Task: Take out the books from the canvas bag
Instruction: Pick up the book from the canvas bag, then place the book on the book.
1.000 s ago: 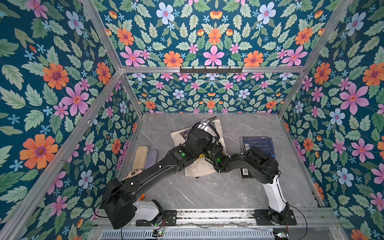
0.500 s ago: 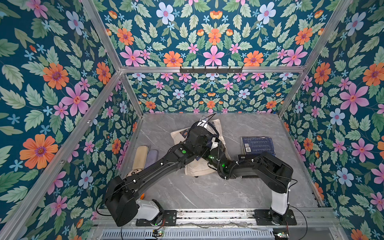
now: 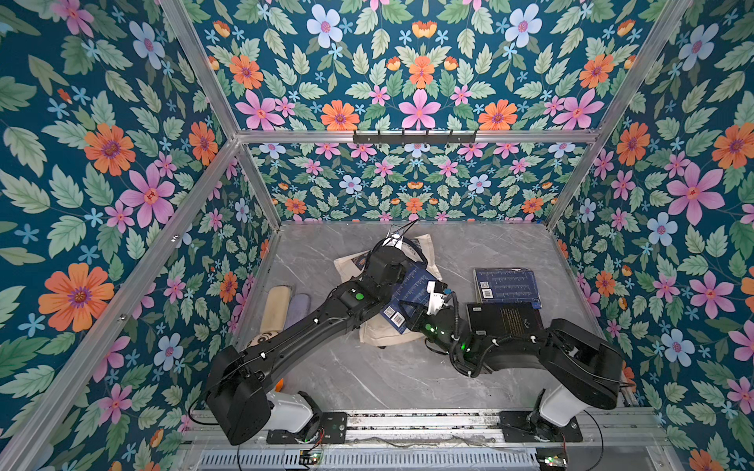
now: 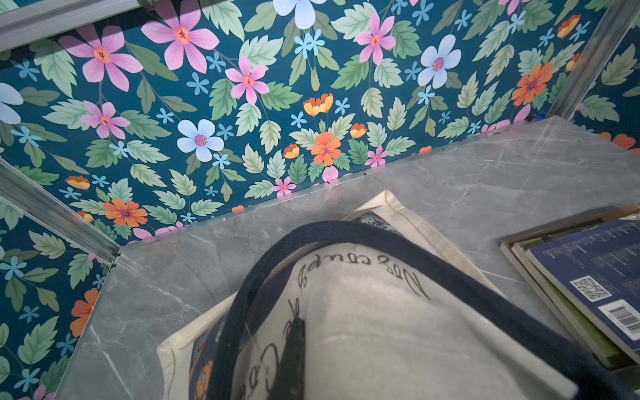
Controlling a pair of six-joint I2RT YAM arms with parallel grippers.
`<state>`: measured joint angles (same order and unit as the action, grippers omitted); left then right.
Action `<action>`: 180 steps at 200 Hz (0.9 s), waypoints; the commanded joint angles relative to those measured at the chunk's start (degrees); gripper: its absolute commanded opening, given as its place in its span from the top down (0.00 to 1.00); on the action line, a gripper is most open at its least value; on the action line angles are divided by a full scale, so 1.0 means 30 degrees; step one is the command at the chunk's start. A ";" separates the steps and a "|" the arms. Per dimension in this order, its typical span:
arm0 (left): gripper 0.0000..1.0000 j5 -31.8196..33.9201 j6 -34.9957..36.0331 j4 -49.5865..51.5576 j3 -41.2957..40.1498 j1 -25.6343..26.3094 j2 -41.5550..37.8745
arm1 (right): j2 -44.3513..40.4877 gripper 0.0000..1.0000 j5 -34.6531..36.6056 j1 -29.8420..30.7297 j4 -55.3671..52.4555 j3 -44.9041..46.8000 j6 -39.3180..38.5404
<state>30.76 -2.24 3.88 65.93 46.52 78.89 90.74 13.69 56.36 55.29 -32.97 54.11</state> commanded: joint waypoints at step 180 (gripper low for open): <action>1.00 -0.0108 -0.0369 -0.0996 -0.0122 -0.0122 -0.0018 | -2.0818 1.00 1.2431 -0.0483 -1.3785 0.7662 0.0812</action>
<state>31.29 -2.83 3.44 65.73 46.17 79.31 33.54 45.17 57.23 27.09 -10.92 47.88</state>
